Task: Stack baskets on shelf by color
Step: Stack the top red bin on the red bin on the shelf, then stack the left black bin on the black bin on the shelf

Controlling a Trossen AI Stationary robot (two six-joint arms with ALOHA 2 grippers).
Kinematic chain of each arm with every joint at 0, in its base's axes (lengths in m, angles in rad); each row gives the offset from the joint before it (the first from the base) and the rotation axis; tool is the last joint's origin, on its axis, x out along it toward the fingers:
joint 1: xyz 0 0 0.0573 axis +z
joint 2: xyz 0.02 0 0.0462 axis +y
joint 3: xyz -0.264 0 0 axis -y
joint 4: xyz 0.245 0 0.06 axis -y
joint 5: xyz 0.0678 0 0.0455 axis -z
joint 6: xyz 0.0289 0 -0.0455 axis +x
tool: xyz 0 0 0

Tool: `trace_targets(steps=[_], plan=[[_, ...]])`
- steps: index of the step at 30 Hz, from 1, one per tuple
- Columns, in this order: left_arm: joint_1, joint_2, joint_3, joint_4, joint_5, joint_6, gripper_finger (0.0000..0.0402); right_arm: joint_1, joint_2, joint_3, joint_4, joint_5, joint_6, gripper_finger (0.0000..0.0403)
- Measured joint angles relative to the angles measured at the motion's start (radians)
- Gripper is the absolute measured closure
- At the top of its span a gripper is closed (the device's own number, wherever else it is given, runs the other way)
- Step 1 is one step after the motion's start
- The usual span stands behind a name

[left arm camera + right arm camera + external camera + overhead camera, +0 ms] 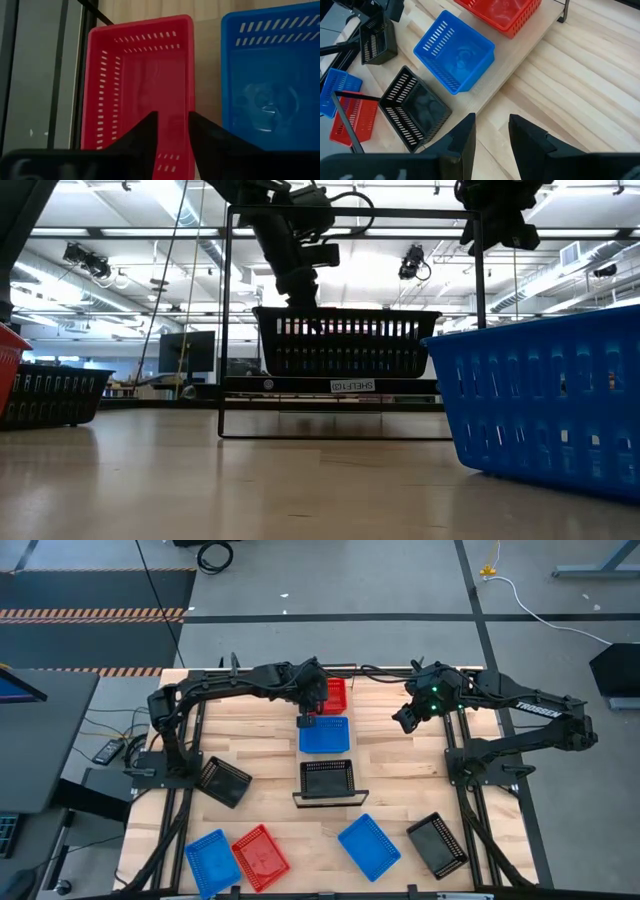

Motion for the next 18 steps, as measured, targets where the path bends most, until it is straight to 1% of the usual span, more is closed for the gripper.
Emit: trace_targets(steps=[7, 11, 12, 14, 18], plan=[[-0.001, -0.008, 0.0, -0.017, -0.001, -0.07, 0.0284, 0.0, 0.0, 0.0, 0.0, 0.0, 0.0, 0.0281], [-0.008, -0.046, 0.046, -0.145, 0.0, -0.16, 0.0284, 0.0, 0.0, 0.0, -0.007, 0.0, -0.005, 0.0281], [-0.009, -0.056, 0.07, -0.198, 0.0, -0.199, 0.0284, 0.0, 0.0, 0.0, -0.008, 0.0, -0.005, 0.0281], [-0.014, -0.069, 0.134, -0.342, 0.0, -0.324, 0.0284, 0.0, 0.0, 0.0, -0.011, 0.0, -0.005, 0.0281], [-0.024, -0.08, 0.232, -0.604, -0.022, -0.655, 0.0282, -0.004, 0.0, 0.0, -0.01, 0.024, 0.0, 0.0281]])
